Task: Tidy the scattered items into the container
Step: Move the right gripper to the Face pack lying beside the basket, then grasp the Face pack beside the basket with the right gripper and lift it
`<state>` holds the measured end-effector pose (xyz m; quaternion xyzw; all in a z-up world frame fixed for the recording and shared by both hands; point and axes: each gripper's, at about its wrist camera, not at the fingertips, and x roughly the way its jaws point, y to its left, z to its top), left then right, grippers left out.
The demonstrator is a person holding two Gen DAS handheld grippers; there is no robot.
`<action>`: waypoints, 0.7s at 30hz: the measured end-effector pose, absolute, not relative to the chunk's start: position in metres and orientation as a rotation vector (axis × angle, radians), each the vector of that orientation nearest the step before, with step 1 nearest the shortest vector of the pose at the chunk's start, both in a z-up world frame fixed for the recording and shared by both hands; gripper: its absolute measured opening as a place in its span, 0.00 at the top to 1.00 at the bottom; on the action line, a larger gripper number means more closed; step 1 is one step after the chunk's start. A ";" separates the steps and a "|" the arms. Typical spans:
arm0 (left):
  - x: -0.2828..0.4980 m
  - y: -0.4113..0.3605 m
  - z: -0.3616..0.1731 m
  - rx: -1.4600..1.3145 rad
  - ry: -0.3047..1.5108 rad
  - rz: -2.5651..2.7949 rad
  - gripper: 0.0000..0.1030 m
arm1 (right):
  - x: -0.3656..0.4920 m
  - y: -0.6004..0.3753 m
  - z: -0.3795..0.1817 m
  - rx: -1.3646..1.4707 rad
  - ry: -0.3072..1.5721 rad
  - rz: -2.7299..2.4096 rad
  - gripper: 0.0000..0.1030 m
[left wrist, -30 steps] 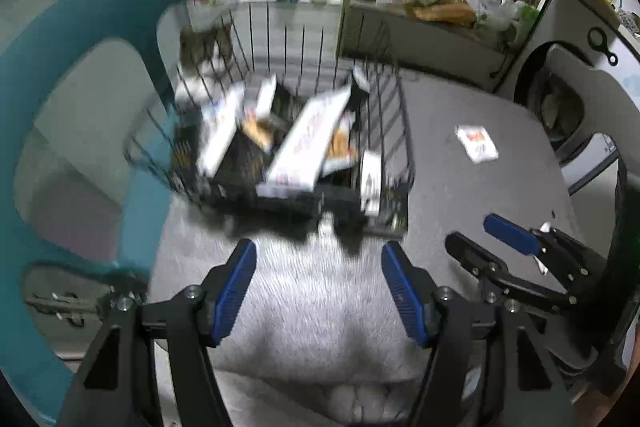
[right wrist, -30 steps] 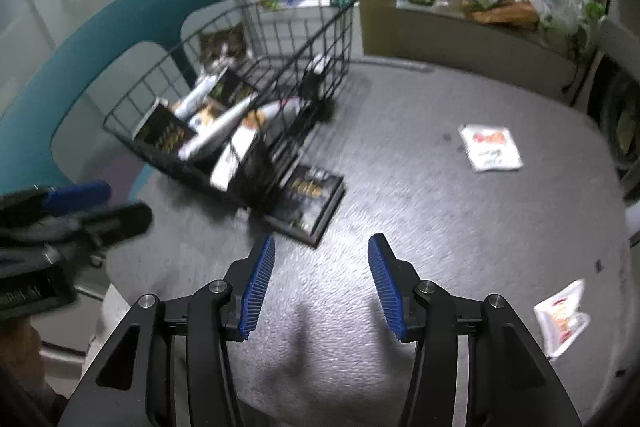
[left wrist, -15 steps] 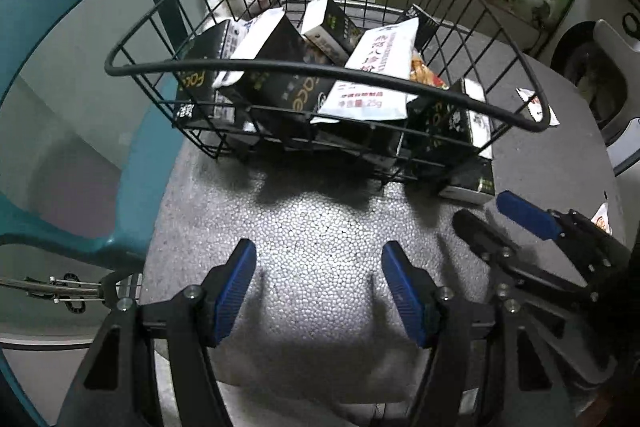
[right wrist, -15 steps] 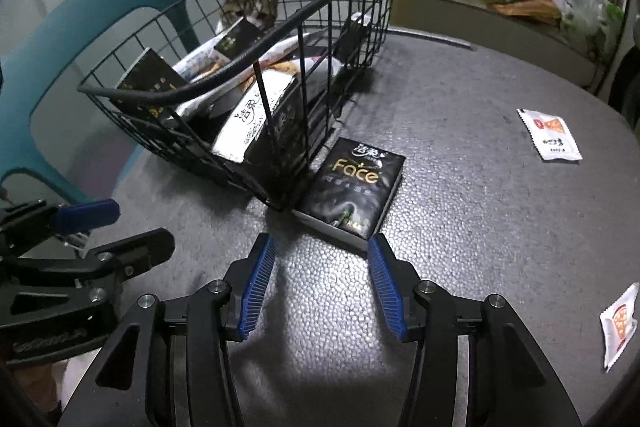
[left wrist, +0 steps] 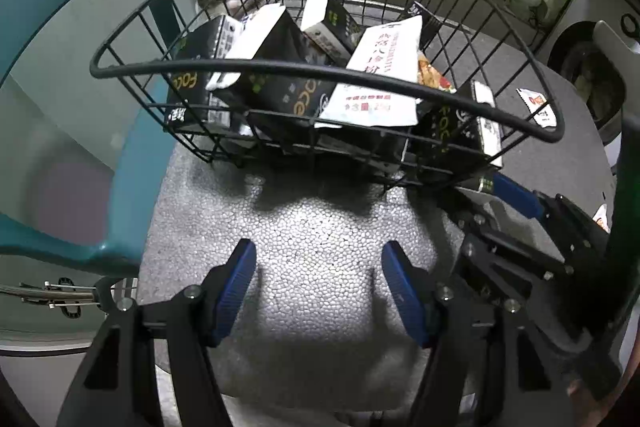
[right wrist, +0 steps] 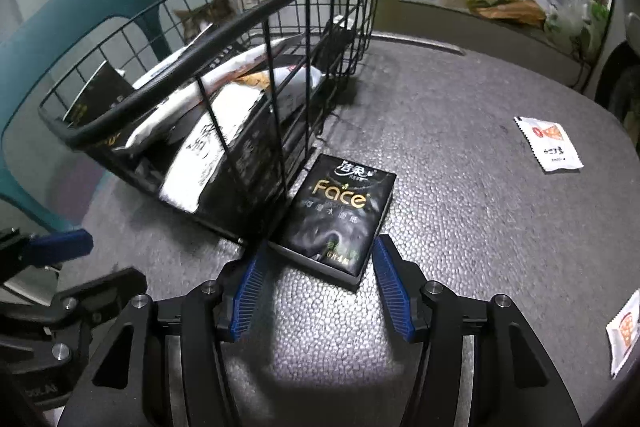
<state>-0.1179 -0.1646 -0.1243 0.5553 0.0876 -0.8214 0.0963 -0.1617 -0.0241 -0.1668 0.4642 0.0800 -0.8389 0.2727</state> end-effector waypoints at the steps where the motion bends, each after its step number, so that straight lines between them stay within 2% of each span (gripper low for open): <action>1: -0.118 -0.165 -0.125 1.647 0.260 -2.432 0.32 | -0.163 -0.023 -0.167 1.251 0.203 -2.247 0.47; 9: -0.120 -0.161 -0.128 1.656 0.256 -2.429 0.32 | -0.173 0.007 -0.164 1.263 0.211 -2.289 0.47; 14: -0.123 -0.155 -0.126 1.655 0.249 -2.438 0.32 | -0.177 0.026 -0.160 1.258 0.137 -2.283 0.47; 21: -0.124 -0.153 -0.127 1.643 0.263 -2.433 0.32 | -0.184 0.009 -0.157 1.231 0.212 -2.301 0.43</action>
